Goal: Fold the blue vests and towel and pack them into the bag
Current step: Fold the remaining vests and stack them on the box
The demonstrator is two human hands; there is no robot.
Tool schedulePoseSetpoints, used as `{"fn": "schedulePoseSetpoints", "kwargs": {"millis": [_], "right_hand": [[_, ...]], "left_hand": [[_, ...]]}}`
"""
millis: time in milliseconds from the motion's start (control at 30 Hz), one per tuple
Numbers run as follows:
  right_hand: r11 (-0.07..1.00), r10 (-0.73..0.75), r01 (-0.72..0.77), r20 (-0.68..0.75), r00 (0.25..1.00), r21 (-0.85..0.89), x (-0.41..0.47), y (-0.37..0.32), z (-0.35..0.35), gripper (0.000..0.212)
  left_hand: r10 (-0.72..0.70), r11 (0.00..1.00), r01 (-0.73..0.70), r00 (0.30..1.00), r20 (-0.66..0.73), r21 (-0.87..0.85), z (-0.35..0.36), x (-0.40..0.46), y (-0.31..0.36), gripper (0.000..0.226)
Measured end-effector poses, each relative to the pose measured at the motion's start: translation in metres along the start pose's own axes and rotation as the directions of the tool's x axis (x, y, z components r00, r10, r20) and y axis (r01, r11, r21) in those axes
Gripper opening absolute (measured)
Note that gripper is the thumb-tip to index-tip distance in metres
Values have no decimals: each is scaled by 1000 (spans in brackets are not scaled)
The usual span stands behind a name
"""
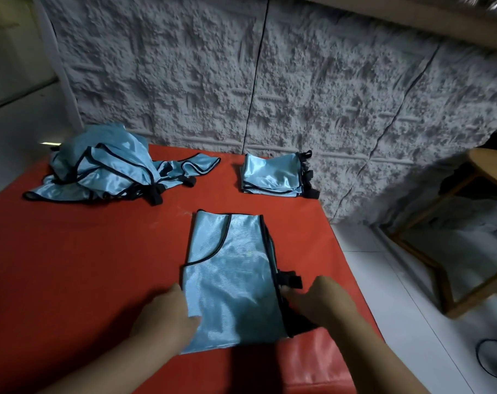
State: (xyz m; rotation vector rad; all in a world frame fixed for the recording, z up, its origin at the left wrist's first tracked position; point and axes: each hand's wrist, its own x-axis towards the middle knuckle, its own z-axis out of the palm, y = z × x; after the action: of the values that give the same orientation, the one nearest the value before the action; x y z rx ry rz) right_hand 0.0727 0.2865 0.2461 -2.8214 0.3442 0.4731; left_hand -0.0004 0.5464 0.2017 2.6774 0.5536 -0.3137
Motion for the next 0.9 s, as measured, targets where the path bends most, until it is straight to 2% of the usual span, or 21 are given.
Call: {"fn": "schedulePoseSetpoints", "kwargs": {"millis": [33, 100, 167, 233, 300, 367, 467, 533, 600, 667, 700, 767, 800, 867, 900], "right_hand": [[999, -38, 39, 82, 996, -17, -2, 3, 7, 67], [996, -89, 92, 152, 984, -14, -4, 5, 21, 65], [994, -94, 101, 151, 984, -37, 1, 4, 33, 77], [993, -79, 91, 141, 987, -75, 4, 1, 41, 87], [995, -76, 84, 149, 986, -49, 3, -3, 44, 68], [994, -103, 107, 139, 985, -20, -2, -8, 40, 49], [987, -116, 104, 101, 988, 120, -9, -12, 31, 36], [942, -135, 101, 88, 987, 319, -13, -10, 26, 30], [860, -150, 77, 106, 983, 504, -17, -7, 22, 22], [812, -199, 95, 119, 973, 576, -19, -4, 21, 22], [808, -222, 121, 107, 969, 577, -22, -4, 20, 28], [753, -255, 150, 75, 964, 640, -28, -5, 18, 40], [684, -276, 134, 84, 958, 717, -31, -6, 18, 36], [589, -353, 142, 95, 931, 795, -34, -7, 15, 17], [599, -376, 167, 91, 922, 783, -34, -7, 14, 12]], "left_hand": [[-24, 1000, 24, 1000, 21, -7, -1, -4, 0, 32], [-43, 999, 42, 998, 54, 20, -2, -11, 1, 34], [-60, 998, 57, 994, 89, 35, -3, -13, 2, 37], [-61, 998, 63, 992, 109, -12, -4, -14, 1, 30], [-64, 979, 92, 987, 150, -183, -5, -13, -2, 17], [-70, 888, 157, 975, 209, -432, -7, -13, -2, 13], [-101, 702, 276, 951, 292, -656, -12, -16, -1, 9], [-95, 639, 275, 955, 282, -718, -16, -21, 0, 13], [-89, 617, 211, 976, 200, -758, -24, -25, -1, 28], [-40, 629, 105, 994, 103, -770, -31, -28, -3, 38], [-9, 639, 62, 997, 73, -766, -35, -29, -5, 35], [35, 649, 14, 998, 48, -761, -40, -29, -10, 12], [43, 646, 7, 998, 46, -763, -42, -30, -12, 4], [54, 639, 11, 997, 59, -769, -45, -32, -16, 10], [66, 631, 15, 995, 74, -776, -48, -34, -16, 9]]}}
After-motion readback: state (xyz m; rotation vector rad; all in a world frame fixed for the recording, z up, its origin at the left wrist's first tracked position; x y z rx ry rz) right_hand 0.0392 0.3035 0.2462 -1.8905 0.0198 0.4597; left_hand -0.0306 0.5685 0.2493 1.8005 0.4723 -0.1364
